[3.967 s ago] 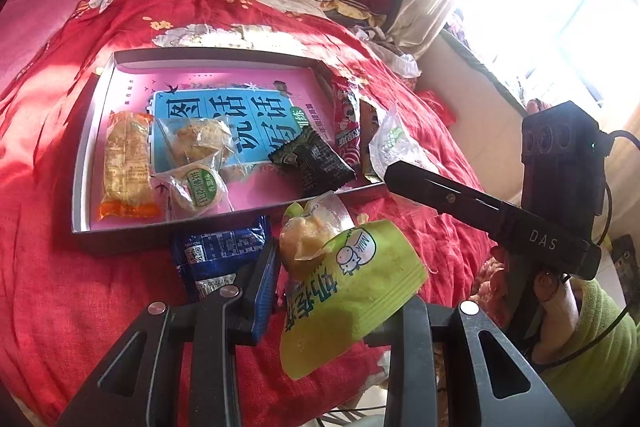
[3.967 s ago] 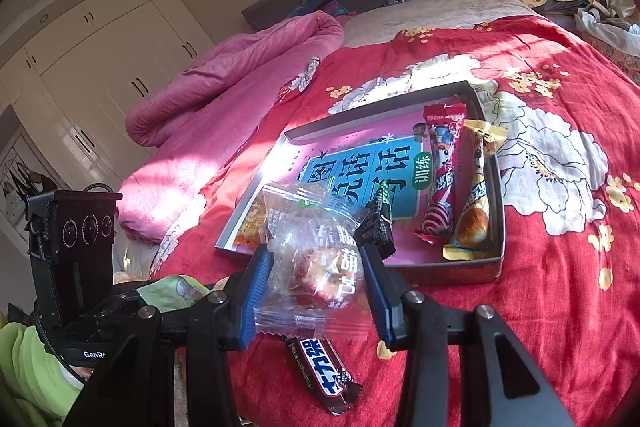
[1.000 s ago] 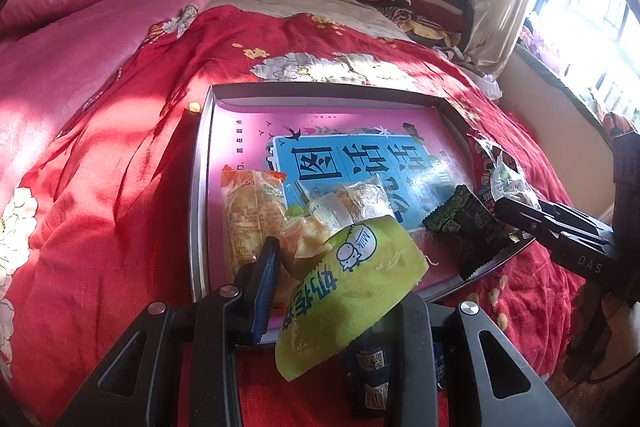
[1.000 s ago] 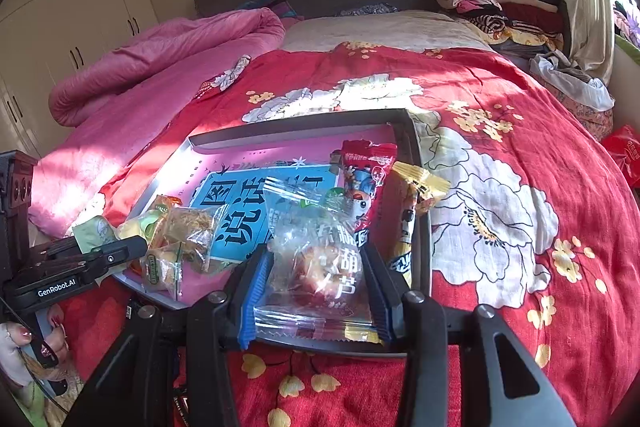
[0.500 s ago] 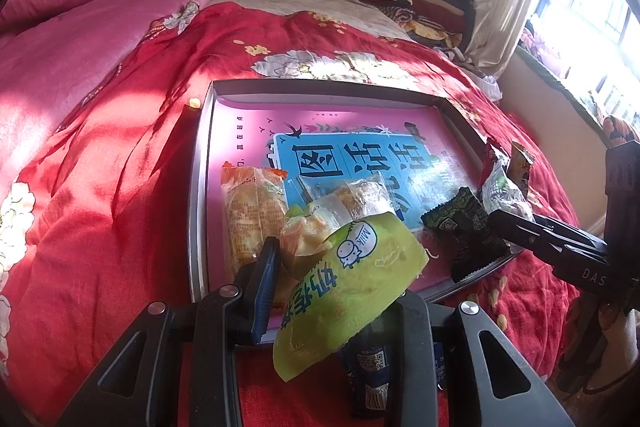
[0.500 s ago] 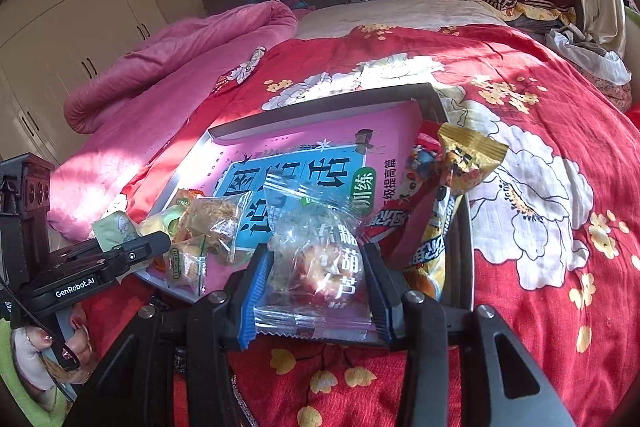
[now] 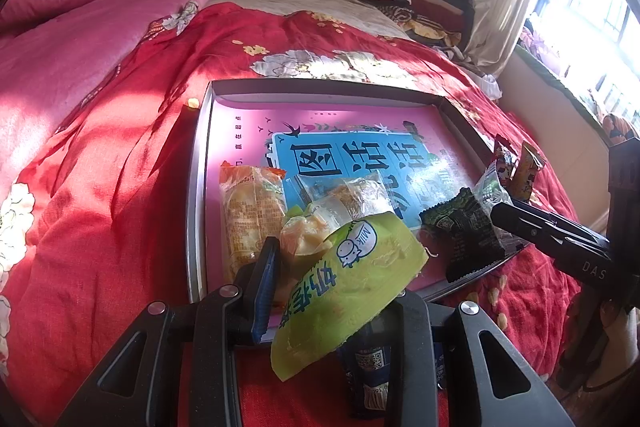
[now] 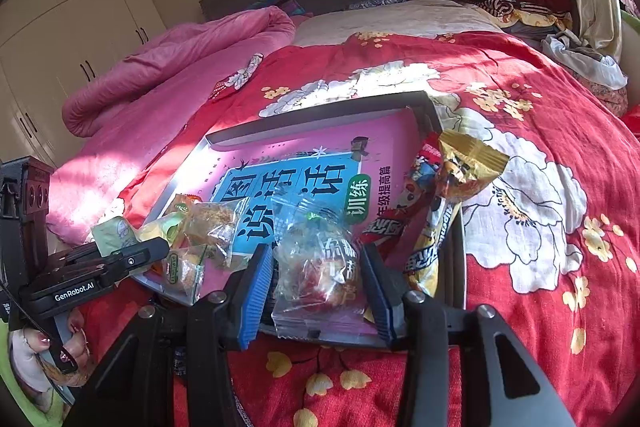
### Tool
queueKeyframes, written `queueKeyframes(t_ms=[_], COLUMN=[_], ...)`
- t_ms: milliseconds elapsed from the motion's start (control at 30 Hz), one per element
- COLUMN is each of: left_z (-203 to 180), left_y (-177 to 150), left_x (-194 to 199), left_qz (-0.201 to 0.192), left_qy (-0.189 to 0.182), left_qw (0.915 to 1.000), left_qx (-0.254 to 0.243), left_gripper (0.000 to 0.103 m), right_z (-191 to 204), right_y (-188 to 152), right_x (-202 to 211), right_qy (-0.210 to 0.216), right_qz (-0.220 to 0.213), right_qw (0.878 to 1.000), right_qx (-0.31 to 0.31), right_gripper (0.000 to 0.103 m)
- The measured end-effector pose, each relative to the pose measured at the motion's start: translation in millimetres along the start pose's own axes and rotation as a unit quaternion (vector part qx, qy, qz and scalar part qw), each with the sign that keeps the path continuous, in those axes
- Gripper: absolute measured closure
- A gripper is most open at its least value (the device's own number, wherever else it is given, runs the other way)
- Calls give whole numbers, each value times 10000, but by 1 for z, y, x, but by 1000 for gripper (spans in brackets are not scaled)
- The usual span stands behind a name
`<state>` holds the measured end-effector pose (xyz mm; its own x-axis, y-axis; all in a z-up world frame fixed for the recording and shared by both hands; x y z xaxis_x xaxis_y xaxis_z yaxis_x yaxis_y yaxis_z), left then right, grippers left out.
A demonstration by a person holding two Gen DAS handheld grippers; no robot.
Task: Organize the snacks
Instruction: 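Lower and release yellow-green packet in tray with left tool while right tool releases candy bag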
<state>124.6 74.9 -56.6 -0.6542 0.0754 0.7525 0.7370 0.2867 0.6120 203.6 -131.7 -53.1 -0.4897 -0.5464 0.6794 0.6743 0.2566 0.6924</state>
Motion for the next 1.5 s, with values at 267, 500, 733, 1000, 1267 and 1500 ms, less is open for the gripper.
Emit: queueKeyframes(t_ms=[267, 500, 733, 1000, 1267, 1500], left_z=[0, 0, 0, -6, -6, -7], left_y=[0, 0, 1, 1, 1, 2], left_x=[1, -1, -2, 0, 0, -1], left_qz=[1, 20, 31, -4, 0, -7], left_qy=[-12, -84, -140, -165, -183, -191], left_qw=[10000, 10000, 9999, 9998, 9998, 9998], left_qx=[5, 23, 38, -82, -66, -89], left_gripper=[69, 69, 69, 69, 69, 69], right_z=[5, 12, 17, 14, 15, 17], right_y=[1, -3, -3, 0, 2, 2], right_x=[6, 0, 2, 9, 15, 14], right_qy=[5, 191, 230, 204, 95, 89], right_qz=[-80, 69, 17, -85, -217, -180], right_qw=[9999, 9997, 9996, 9997, 9995, 9994], right_qx=[80, 108, 172, 133, 225, 267], right_gripper=[57, 57, 57, 57, 57, 57])
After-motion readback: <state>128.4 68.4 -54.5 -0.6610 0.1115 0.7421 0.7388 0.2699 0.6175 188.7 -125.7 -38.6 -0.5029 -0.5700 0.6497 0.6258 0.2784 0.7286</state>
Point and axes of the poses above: each gripper's, at about its wrist camera, not at the fingertips, and x roughly against the way its jaws point, z to its left, y to its top, the point moved 2 cm from there along -x, roughly the way its jaws point, and after that the axes turned 3 degrees about x, right-handed, at the moved point
